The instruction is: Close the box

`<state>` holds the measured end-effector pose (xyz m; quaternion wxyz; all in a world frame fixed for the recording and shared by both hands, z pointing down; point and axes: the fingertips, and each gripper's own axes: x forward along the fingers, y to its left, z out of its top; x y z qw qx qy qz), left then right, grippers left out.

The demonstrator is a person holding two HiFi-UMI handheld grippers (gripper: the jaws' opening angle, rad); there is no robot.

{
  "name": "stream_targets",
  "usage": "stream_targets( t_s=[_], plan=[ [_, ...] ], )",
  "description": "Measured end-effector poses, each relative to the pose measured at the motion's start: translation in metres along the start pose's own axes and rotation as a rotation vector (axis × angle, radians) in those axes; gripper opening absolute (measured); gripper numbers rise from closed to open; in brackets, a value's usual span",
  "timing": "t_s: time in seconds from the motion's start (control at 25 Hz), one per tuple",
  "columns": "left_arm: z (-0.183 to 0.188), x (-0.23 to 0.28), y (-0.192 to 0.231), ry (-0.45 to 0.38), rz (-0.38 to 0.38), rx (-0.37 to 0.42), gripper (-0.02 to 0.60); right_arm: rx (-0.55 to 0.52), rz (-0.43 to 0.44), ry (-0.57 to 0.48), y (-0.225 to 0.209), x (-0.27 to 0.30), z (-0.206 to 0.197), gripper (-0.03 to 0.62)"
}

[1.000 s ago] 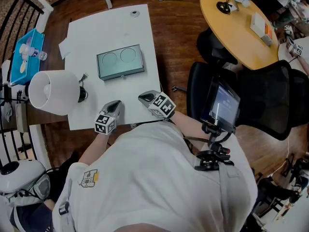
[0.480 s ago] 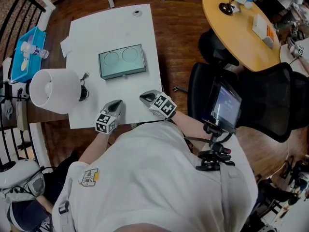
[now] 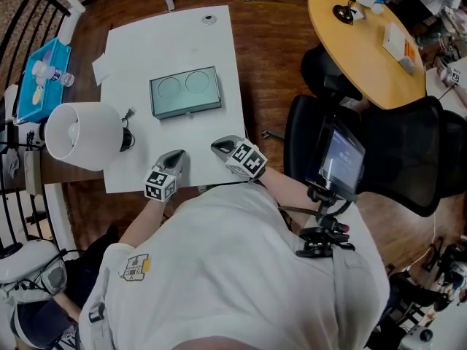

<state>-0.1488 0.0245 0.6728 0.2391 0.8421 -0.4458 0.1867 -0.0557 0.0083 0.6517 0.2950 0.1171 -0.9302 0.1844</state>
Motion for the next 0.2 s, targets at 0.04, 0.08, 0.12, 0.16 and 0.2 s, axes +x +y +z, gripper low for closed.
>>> stream_targets(
  t_s=[0.04,0.08,0.12,0.16,0.2],
  plan=[
    [0.0000,0.0000,0.0000,-0.001,0.000,0.000,0.000,-0.001,0.000,0.001,0.0000,0.0002,-0.0001,0.000],
    [-0.0002,0.0000,0.0000,-0.001,0.001,-0.001,0.000,-0.001,0.000,0.001,0.0001,0.0003,-0.0004,0.000],
    [-0.0004,0.0000,-0.0002,-0.002,0.001,-0.001,0.000,-0.002,0.000,0.001,0.0001,0.0003,-0.0007,0.000],
    [-0.0007,-0.0001,-0.0004,-0.002,0.001,-0.001,0.000,-0.003,0.000,0.002,0.0002,0.0003,-0.0012,0.000],
    [-0.0010,-0.0002,-0.0007,-0.002,0.002,-0.001,0.000,-0.003,0.000,0.003,0.0003,0.0002,-0.0017,0.000]
  ],
)
